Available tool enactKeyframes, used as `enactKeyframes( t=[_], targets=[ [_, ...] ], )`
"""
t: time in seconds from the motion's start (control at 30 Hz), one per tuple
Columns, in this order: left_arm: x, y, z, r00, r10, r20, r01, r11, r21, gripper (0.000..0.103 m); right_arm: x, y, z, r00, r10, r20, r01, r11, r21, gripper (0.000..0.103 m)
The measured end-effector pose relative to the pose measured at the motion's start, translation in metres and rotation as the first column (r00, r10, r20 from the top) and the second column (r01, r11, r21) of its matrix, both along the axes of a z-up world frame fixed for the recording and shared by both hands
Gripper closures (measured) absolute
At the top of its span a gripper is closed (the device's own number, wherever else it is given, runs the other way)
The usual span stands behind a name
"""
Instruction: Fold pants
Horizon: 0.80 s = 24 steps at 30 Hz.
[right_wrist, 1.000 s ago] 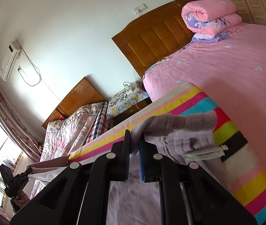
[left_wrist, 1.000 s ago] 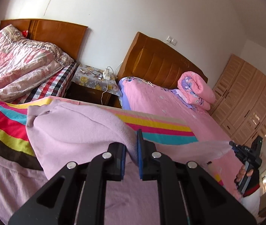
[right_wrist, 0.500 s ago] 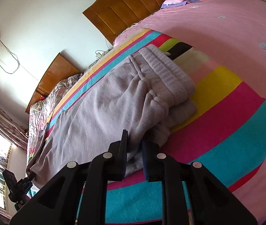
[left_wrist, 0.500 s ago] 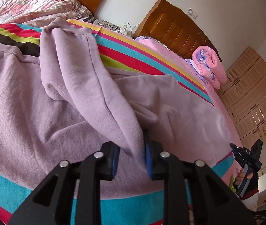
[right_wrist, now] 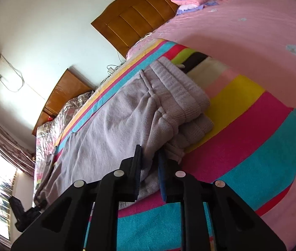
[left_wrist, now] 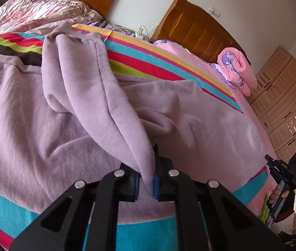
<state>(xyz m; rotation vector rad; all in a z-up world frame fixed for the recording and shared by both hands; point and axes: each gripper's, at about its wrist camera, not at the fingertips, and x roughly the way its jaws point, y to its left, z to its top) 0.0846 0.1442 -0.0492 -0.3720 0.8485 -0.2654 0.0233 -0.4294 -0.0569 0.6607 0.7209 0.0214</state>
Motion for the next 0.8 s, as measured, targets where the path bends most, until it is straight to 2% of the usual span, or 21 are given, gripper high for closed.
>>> enactKeyframes(
  t=[0.1, 0.2, 0.27, 0.33, 0.4, 0.53, 0.63, 0.7, 0.8],
  targets=[
    [-0.007, 0.004, 0.027, 0.998, 0.014, 0.064, -0.015, 1.0, 0.009, 0.094, -0.002, 0.018, 0.028, 0.998, 0.023, 0.063, -0.017, 0.994, -0.107, 0.09],
    [-0.011, 0.008, 0.034, 0.997, 0.022, 0.073, -0.026, 0.998, 0.052, 0.093, -0.004, 0.023, 0.034, 0.998, 0.039, 0.056, -0.032, 0.993, -0.117, 0.09],
    [-0.011, 0.011, 0.021, 0.999, 0.026, 0.027, -0.027, 0.999, 0.043, 0.093, -0.005, 0.019, 0.018, 1.0, 0.031, 0.004, -0.03, 0.994, -0.105, 0.09],
    [-0.008, 0.012, -0.002, 0.998, 0.031, -0.045, -0.03, 0.999, 0.042, 0.093, -0.004, 0.009, -0.007, 0.998, 0.011, -0.058, -0.013, 0.999, -0.043, 0.091],
    [-0.008, 0.009, -0.02, 0.996, 0.027, -0.089, -0.022, 0.998, 0.058, 0.093, -0.006, 0.001, -0.019, 0.998, 0.002, -0.057, -0.001, 1.0, 0.018, 0.092],
    [-0.007, 0.011, -0.02, 0.996, 0.03, -0.088, -0.026, 0.999, 0.046, 0.092, -0.003, 0.003, -0.008, 0.999, 0.008, -0.047, -0.008, 1.0, -0.008, 0.092],
    [-0.006, 0.012, -0.022, 0.995, 0.034, -0.096, -0.028, 0.998, 0.055, 0.089, -0.003, 0.002, -0.014, 0.998, 0.002, -0.057, -0.002, 1.0, 0.009, 0.092],
    [-0.007, 0.011, -0.023, 0.995, 0.035, -0.094, -0.03, 0.998, 0.052, 0.087, -0.006, 0.002, -0.017, 0.999, 0.0, -0.047, 0.001, 1.0, 0.021, 0.089],
    [-0.007, 0.01, -0.019, 0.995, 0.037, -0.088, -0.032, 0.998, 0.056, 0.075, -0.009, 0.005, -0.014, 0.999, 0.018, -0.039, -0.017, 0.999, 0.041, 0.071]
  ],
)
